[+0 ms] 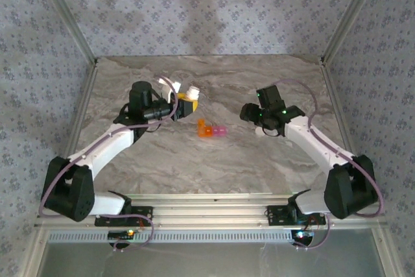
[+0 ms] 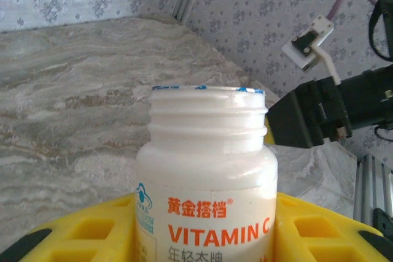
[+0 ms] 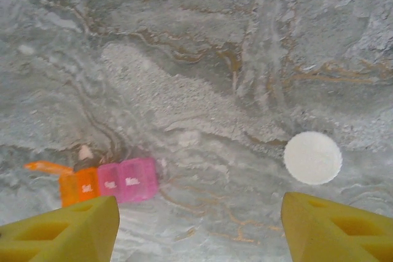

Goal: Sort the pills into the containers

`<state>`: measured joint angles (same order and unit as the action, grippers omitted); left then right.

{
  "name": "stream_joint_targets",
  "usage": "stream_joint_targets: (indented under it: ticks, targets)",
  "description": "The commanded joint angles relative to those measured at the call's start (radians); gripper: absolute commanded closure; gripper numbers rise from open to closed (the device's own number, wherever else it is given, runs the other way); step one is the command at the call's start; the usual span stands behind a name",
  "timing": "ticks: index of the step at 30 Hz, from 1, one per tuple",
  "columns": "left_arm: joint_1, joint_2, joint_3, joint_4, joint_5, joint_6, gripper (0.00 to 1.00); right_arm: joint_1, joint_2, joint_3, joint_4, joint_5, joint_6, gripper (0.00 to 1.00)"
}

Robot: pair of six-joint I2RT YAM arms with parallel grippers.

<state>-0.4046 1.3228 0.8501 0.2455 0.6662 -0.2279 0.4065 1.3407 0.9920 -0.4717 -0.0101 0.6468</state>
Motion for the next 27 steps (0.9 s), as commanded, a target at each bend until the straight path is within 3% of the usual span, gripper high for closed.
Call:
stream_joint_targets:
  ticks: [1, 13, 27]
  targets:
    - [-0.014, -0.056, -0.045, -0.03, -0.047, -0.004, 1.0, 0.006, -0.035, -0.031, -0.015, -0.08, -0.009, 0.28]
    - [-0.022, -0.195, -0.206, -0.076, -0.104, -0.01, 1.0, 0.068, 0.002, -0.034, 0.029, -0.14, -0.055, 0.28]
    - [-0.025, 0.006, -0.214, 0.011, -0.015, 0.048, 1.0, 0.087, 0.169, -0.045, 0.144, -0.143, -0.039, 0.29]
